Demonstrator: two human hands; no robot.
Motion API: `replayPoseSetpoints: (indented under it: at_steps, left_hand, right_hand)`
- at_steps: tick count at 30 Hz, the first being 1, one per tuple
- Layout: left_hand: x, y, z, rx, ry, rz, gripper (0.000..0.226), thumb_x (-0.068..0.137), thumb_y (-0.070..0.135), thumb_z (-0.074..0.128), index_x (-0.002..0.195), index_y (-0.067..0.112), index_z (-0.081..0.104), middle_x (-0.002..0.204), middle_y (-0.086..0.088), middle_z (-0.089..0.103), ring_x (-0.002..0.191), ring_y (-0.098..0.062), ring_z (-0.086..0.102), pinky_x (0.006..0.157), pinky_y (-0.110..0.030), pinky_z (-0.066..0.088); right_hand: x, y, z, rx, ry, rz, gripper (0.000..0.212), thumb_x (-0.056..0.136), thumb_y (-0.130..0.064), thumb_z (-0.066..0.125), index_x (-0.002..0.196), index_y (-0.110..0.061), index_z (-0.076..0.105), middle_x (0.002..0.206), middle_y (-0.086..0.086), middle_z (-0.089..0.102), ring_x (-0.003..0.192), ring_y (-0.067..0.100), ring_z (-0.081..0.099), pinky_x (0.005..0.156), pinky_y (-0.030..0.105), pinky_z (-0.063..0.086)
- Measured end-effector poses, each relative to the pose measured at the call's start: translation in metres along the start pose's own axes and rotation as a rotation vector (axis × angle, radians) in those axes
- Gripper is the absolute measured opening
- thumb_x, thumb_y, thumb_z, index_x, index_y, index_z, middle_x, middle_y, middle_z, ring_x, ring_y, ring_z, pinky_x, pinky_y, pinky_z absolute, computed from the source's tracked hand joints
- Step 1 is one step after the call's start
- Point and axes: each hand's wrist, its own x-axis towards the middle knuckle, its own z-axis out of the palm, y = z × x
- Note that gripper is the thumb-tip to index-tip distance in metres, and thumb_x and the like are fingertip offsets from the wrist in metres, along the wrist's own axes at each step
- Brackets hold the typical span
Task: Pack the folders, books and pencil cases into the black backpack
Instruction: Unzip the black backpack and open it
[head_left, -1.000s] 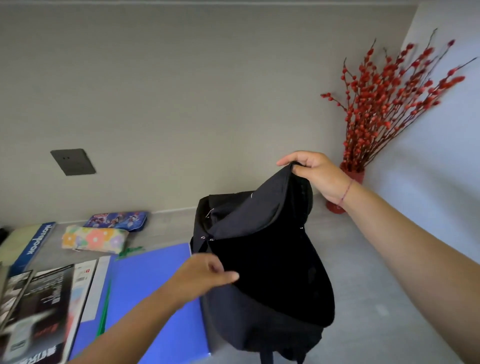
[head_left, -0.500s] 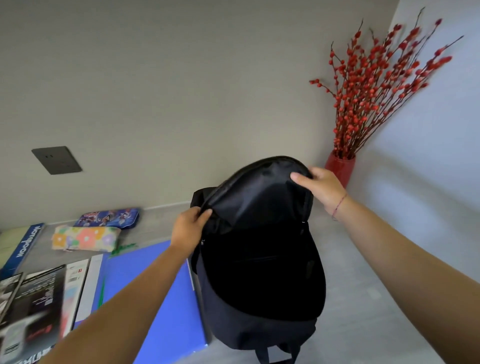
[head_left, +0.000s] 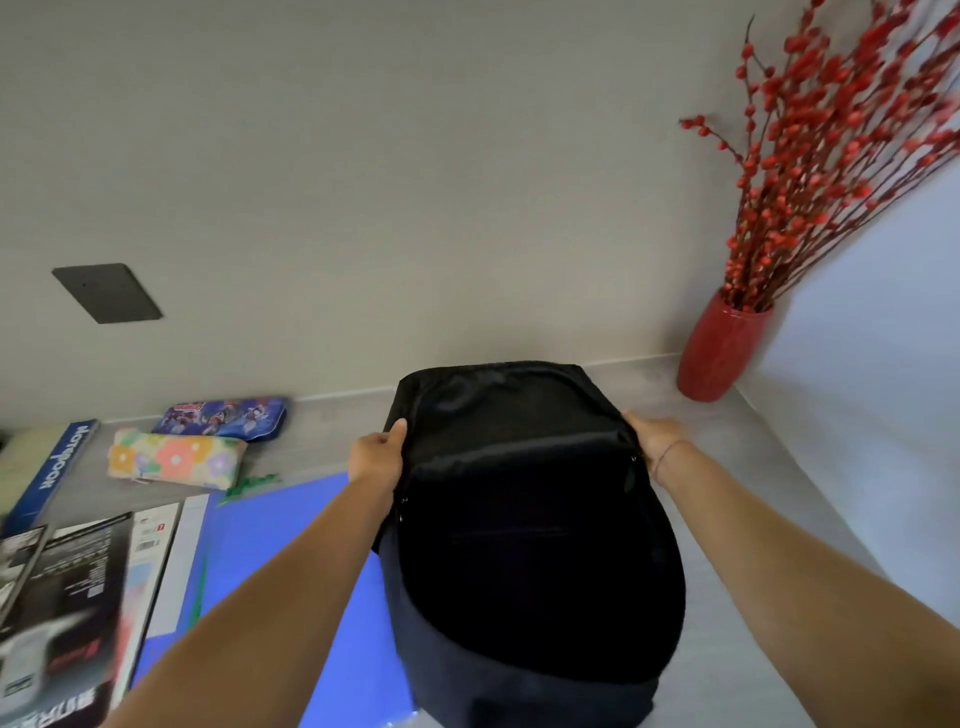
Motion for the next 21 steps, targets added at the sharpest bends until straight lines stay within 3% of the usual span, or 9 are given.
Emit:
replayPoseSetpoints:
  at_steps: [2,5,8,10,12,14,16,18,21]
  left_hand:
    - [-0.005,-0.015,0.006,-0.018,-0.049,-0.051,0.035,0.092,0.032,0.055,0.066,0.010,0.060,0.063,-0.006,0.052,0.059,-0.023,0.048,0.067,-0.030,0.040]
    - [-0.017,-0.026,0.001,-0.170,-0.128,-0.100,0.015,0.091,0.022,0.058,0.090,0.008,0.064,0.074,-0.011,0.055,0.066,-0.023,0.049,0.063,-0.029,0.042]
    - [-0.027,-0.030,-0.016,-0.260,-0.135,-0.095,0.012,0.094,0.017,0.053,0.089,0.008,0.059,0.078,-0.009,0.058,0.068,-0.021,0.051,0.062,-0.027,0.043]
    - [-0.035,-0.040,-0.038,-0.288,-0.076,-0.090,0.013,0.094,0.012,0.050,0.082,0.010,0.056,0.074,-0.006,0.059,0.064,-0.017,0.050,0.062,-0.025,0.042]
    - [-0.045,-0.063,-0.068,-0.275,0.023,-0.102,0.019,0.093,0.009,0.049,0.074,0.013,0.053,0.072,-0.008,0.058,0.062,-0.020,0.047,0.059,-0.026,0.040]
    - [-0.055,-0.098,-0.103,-0.235,0.146,-0.131,0.028,0.091,0.008,0.048,0.065,0.016,0.047,0.070,-0.010,0.049,0.064,-0.021,0.039,0.055,-0.028,0.031]
    - [-0.065,-0.131,-0.128,-0.200,0.236,-0.193,0.021,0.091,0.007,0.049,0.072,0.014,0.050,0.067,-0.008,0.041,0.061,-0.019,0.031,0.057,-0.028,0.025]
    - [-0.075,-0.157,-0.148,-0.206,0.307,-0.269,0.011,0.091,0.005,0.050,0.095,0.008,0.060,0.069,-0.008,0.047,0.058,-0.019,0.033,0.058,-0.027,0.027]
    - [-0.080,-0.187,-0.176,-0.153,0.308,-0.321,0.022,0.089,0.002,0.052,0.109,0.003,0.060,0.064,-0.007,0.045,0.055,-0.020,0.034,0.052,-0.025,0.025]
  right_hand:
    - [0.006,0.002,0.001,-0.051,0.042,-0.032,0.024,0.083,-0.028,0.063,0.087,-0.004,0.062,0.096,0.018,0.062,0.089,0.030,0.058,0.089,0.041,0.050]
    - [0.004,0.001,-0.003,-0.103,0.015,-0.045,0.022,0.083,-0.027,0.060,0.082,-0.006,0.061,0.088,0.017,0.060,0.086,0.029,0.056,0.079,0.037,0.046]
    - [-0.010,-0.002,-0.009,-0.301,0.051,-0.133,0.031,0.088,-0.028,0.052,0.075,-0.002,0.062,0.081,0.021,0.060,0.085,0.030,0.057,0.074,0.034,0.040]
    - [-0.032,-0.006,-0.009,-0.446,0.192,-0.219,0.032,0.087,-0.029,0.049,0.095,-0.002,0.064,0.101,0.023,0.061,0.101,0.036,0.058,0.084,0.039,0.043]
    - [-0.069,-0.013,0.000,-0.498,0.343,-0.376,0.041,0.087,-0.030,0.053,0.120,-0.006,0.055,0.126,0.020,0.052,0.120,0.039,0.046,0.100,0.045,0.037]
    - [-0.118,-0.015,0.024,-0.410,0.331,-0.626,0.046,0.088,-0.027,0.056,0.129,-0.007,0.049,0.135,0.017,0.046,0.128,0.034,0.038,0.106,0.040,0.032]
    - [-0.170,-0.007,0.055,-0.308,0.168,-0.851,0.043,0.088,-0.021,0.058,0.128,-0.009,0.049,0.133,0.007,0.046,0.128,0.024,0.039,0.106,0.032,0.031]
    - [-0.217,0.017,0.094,-0.275,-0.150,-0.985,0.041,0.087,-0.014,0.059,0.126,-0.011,0.050,0.127,-0.001,0.044,0.123,0.014,0.043,0.106,0.023,0.032]
    - [-0.260,0.068,0.164,-0.414,-0.672,-0.779,0.049,0.090,-0.017,0.058,0.136,-0.012,0.040,0.138,-0.001,0.041,0.129,0.012,0.043,0.105,0.019,0.033]
